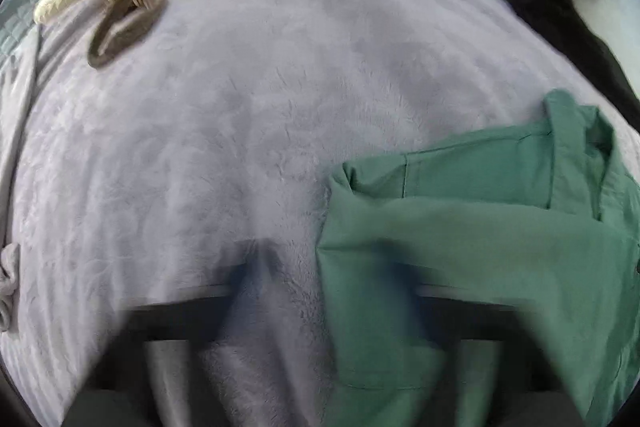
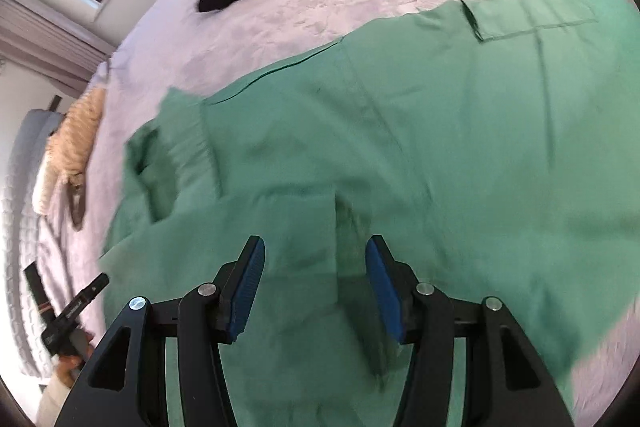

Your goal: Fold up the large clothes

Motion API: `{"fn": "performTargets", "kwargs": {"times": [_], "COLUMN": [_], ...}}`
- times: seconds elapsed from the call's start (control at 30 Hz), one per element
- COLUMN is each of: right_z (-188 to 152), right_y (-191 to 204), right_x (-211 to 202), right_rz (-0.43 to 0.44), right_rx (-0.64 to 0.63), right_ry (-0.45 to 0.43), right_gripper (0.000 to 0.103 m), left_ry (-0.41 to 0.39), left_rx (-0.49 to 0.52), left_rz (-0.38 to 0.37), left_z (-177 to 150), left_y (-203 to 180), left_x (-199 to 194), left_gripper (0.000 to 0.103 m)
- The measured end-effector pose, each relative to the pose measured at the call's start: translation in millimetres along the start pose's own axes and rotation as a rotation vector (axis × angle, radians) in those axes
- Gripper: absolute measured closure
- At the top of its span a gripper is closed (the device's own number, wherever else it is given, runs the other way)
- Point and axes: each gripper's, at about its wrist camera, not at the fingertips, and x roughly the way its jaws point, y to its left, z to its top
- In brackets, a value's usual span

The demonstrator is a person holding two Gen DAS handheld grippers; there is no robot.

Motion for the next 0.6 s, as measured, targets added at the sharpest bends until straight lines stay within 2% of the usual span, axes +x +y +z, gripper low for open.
{"fn": "performTargets", "kwargs": {"times": [0.03, 0.07, 0.13, 0.23, 0.3, 0.37, 0.43, 0.47, 0.53, 0.6], "right_z": [2.9, 4.3, 5.8, 11.9, 18.1, 18.2, 14.7, 12.2, 1.3, -13.6], "right_y": [1.5, 5.4, 19.3, 26.6, 10.0, -9.6, -17.6, -19.5, -21.2, -18.9], "right_x": [3.3, 1.1, -10.9, -10.1, 4.8, 10.0, -1.9, -9.5, -29.3, -49.5], "right_rz": [-0.017, -0.009, 0.05, 0.017, -0.024, 0.002, -0.004, -0.028, -0.046, -0.005], "right_rx": [0.0, -0.018, -0.116, -0.206, -0.166, -0.102, -0.069, -0.065, -0.059, -0.064], "right_ry": [0.019, 0.018, -0.023, -0.036, -0.005, 0.013, 0.003, -0.003, -0.02, -0.026], "right_gripper": [0.086, 0.094, 0.094, 0.095, 0.091, 0.086, 0.076, 0.07, 0.07, 0.07], "left_ry": [0.004, -0.012, -0.036, -0.041, -0.048, -0.045, -0.041, -0.051, -0.062, -0.061], "left_rx": [-0.029, -0.058, -0.077, -0.055, -0.049, -0.071, -0.113, -0.113, -0.081, -0.038], "left_rz": [0.015, 0.003, -0.001, 0.022, 0.054, 0.087, 0.054, 0.07, 0.073, 0.028], "left_z": [-0.5, -1.8, -5.4, -9.5, -9.5, -8.3, -10.6, -13.1, -19.2, -32.3], "left_y": [2.4, 6.3, 10.3, 8.3, 8.1, 15.9, 30.6, 35.9, 39.1, 38.7], "left_x": [2.4, 1.3, -0.3, 5.1, 7.4, 7.9, -0.3, -10.1, -29.0, -50.3], "left_gripper": [0.083, 0.083, 0.083, 0.083, 0.083, 0.083, 0.083, 0.083, 0.083, 0.083]}}
